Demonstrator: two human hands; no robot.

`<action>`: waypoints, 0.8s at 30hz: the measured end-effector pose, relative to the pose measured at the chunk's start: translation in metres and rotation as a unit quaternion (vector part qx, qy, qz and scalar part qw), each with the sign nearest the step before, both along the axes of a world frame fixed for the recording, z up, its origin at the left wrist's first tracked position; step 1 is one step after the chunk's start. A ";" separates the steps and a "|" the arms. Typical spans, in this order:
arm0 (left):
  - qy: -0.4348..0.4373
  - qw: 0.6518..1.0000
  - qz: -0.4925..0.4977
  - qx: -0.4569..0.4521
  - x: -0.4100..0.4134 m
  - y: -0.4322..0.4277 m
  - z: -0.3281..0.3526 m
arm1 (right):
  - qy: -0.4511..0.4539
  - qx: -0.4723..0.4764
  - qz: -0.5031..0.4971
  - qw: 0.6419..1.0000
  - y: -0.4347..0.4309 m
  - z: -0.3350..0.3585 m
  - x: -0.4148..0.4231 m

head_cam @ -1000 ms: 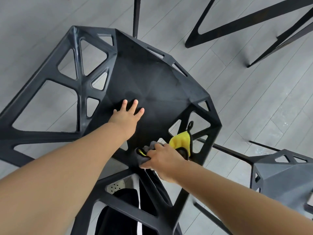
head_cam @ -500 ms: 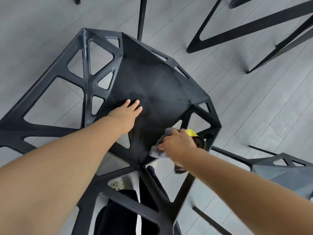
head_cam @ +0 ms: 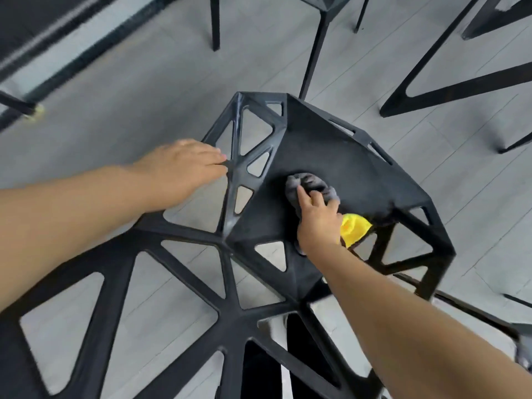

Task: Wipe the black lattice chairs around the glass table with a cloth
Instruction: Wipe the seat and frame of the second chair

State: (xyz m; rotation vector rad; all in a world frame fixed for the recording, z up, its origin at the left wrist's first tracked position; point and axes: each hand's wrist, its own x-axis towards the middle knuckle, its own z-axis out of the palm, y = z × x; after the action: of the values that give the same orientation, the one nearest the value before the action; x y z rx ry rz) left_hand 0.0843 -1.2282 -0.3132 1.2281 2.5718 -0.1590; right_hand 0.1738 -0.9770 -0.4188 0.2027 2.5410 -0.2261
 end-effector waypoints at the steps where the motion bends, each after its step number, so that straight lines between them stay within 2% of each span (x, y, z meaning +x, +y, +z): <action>1: -0.011 0.999 0.052 0.012 0.002 -0.009 0.004 | -0.006 -0.008 0.005 1.000 -0.018 -0.002 0.006; 4: -0.087 0.972 0.214 -0.047 0.012 -0.029 0.008 | -0.008 -0.072 0.074 0.995 -0.062 -0.002 0.033; 6: -0.154 0.942 0.293 -0.050 0.018 -0.039 0.004 | -0.011 -0.126 0.144 0.982 -0.083 -0.004 0.053; 9: -0.234 0.906 0.352 0.021 0.023 -0.050 -0.009 | 0.061 -0.162 0.154 0.973 -0.093 -0.015 0.063; 13: -0.265 0.881 0.366 0.141 0.026 -0.057 -0.025 | 0.172 -0.161 0.162 0.958 -0.092 -0.038 0.040; 16: -0.273 0.868 0.371 0.186 0.031 -0.058 -0.029 | 0.231 -0.195 0.018 0.953 -0.104 -0.030 -0.014; 18: -0.280 0.860 0.377 0.201 0.032 -0.058 -0.030 | 0.262 -0.224 -0.116 0.932 -0.108 -0.016 -0.060; 20: -0.288 0.854 0.384 0.199 0.032 -0.058 -0.029 | 0.281 -0.260 -0.263 0.886 -0.105 0.002 -0.106; 22: -0.288 0.854 0.384 0.203 0.032 -0.059 -0.030 | 0.283 -0.316 -0.375 0.824 -0.095 0.011 -0.143; 23: -0.289 0.853 0.384 0.205 0.032 -0.060 -0.031 | 0.264 -0.352 -0.392 0.808 -0.094 0.013 -0.154; 24: -0.293 0.850 0.386 0.206 0.033 -0.061 -0.032 | 0.231 -0.381 -0.376 0.813 -0.095 0.014 -0.159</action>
State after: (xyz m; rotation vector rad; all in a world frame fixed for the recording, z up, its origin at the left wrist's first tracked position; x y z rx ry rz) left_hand 0.1169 -1.2889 -0.3449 0.1684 2.3485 0.8331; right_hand 0.0153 -1.0725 -0.4052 0.9049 2.4293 -1.7360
